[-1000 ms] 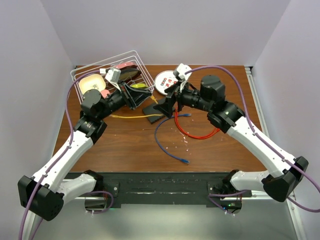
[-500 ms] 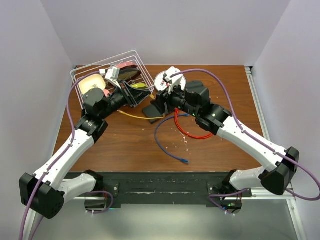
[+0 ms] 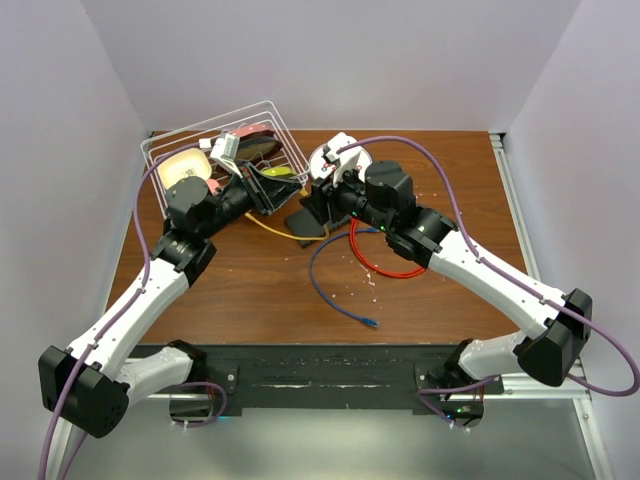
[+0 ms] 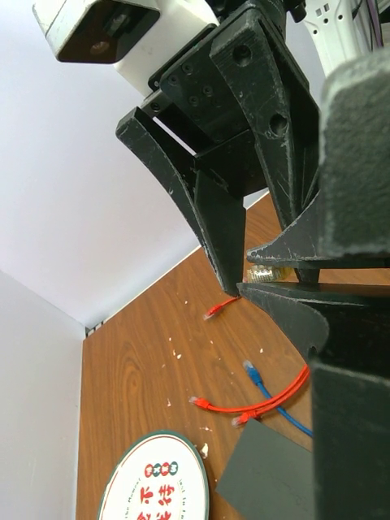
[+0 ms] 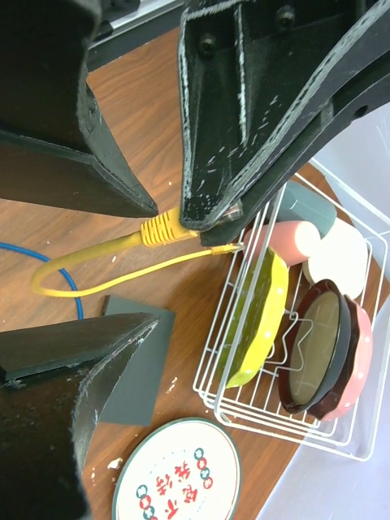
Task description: Insert the plug into the switch port
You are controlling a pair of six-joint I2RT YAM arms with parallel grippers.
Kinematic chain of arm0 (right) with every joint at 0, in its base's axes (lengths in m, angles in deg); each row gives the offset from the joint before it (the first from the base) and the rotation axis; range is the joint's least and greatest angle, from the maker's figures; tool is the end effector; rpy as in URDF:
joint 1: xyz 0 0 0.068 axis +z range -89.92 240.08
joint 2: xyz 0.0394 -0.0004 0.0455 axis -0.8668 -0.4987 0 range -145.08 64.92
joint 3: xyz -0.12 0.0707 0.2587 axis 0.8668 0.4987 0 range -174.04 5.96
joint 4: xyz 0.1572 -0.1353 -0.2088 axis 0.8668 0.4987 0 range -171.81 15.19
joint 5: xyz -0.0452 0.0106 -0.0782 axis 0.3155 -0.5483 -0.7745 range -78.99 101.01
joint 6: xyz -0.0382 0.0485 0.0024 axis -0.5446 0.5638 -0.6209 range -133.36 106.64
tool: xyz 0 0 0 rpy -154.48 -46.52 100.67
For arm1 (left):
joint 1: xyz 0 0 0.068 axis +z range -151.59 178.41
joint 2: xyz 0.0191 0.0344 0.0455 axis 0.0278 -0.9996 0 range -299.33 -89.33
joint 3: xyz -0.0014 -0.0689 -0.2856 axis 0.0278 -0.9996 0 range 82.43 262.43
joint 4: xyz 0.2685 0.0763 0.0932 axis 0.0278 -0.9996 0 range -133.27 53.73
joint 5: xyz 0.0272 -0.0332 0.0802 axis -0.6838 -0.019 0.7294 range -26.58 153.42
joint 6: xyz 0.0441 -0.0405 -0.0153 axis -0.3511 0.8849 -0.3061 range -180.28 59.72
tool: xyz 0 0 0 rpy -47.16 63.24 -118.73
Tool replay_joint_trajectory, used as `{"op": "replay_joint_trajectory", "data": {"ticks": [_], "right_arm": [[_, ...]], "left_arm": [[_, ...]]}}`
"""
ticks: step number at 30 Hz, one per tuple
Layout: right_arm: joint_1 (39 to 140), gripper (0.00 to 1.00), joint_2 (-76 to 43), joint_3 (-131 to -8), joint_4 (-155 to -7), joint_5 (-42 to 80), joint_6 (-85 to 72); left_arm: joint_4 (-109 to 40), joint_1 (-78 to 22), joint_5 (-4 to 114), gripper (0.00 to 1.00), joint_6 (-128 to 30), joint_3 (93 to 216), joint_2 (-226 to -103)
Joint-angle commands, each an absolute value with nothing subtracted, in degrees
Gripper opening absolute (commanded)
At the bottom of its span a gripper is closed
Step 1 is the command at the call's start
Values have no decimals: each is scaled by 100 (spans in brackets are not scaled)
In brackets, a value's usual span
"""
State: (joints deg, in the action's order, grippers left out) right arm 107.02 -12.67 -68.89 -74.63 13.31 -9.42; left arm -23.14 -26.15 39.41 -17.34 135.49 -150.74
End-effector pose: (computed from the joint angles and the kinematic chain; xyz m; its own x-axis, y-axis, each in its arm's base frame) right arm 0.2442 0.2642 0.4182 -0.1692 -0.0805 -0.9823 -0.7471 0.6605 0.0746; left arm 0.2514 -0.1358 0.3927 -0.4544 -0.4766 -0.7526 0.5995 0.4613 -0.6541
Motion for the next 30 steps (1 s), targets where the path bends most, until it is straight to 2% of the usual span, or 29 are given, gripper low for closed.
{"op": "replay_joint_trajectory", "data": {"ticks": [1, 6, 9, 10, 13, 14, 18, 19, 21, 22, 25, 30], "right_arm": [[10754, 54, -1234, -6989, -7794, 1399, -862], [10798, 49, -1243, -7006, -7838, 1426, -783], [10816, 30, -1304, -7059, -7794, 1382, -774], [10816, 18, -1330, -7068, -7751, 1347, -774], [10834, 3, -1348, -7077, -7742, 1224, -747], [10834, 0, -1340, -7050, -7741, 1145, -739], [10825, 0, -1200, -6980, -7768, 943, -738], [10834, 0, -1173, -6971, -7759, 847, -738], [10834, 0, -1103, -6927, -7724, 688, -738], [10834, 0, -1033, -6918, -7637, 566, -738], [10825, 0, -840, -6918, -7478, 21, -835], [10606, 0, -374, -6848, -7109, -849, -1002]], "left_arm": [[-2054, -2638, 3916, 0, -1677, 13508, -14989], [-2062, -2629, 3907, 0, -1677, 13490, -14980], [-2010, -2638, 3916, 0, -1651, 13446, -14945], [-1992, -2638, 3907, 0, -1651, 13446, -14945], [-1975, -2638, 3881, 0, -1642, 13446, -14944], [-1966, -2638, 3872, 0, -1633, 13438, -14927], [-1966, -2638, 3863, 1, -1668, 13420, -14909], [-1974, -2638, 3872, 20, -1694, 13420, -14901], [-2001, -2638, 3889, 47, -1817, 13437, -14866], [-2088, -2638, 3916, 66, -1852, 13455, -14857], [-2412, -2638, 4188, 83, -2028, 13551, -14760], [-2844, -2638, 4794, 89, -2379, 13657, -14549]]}}
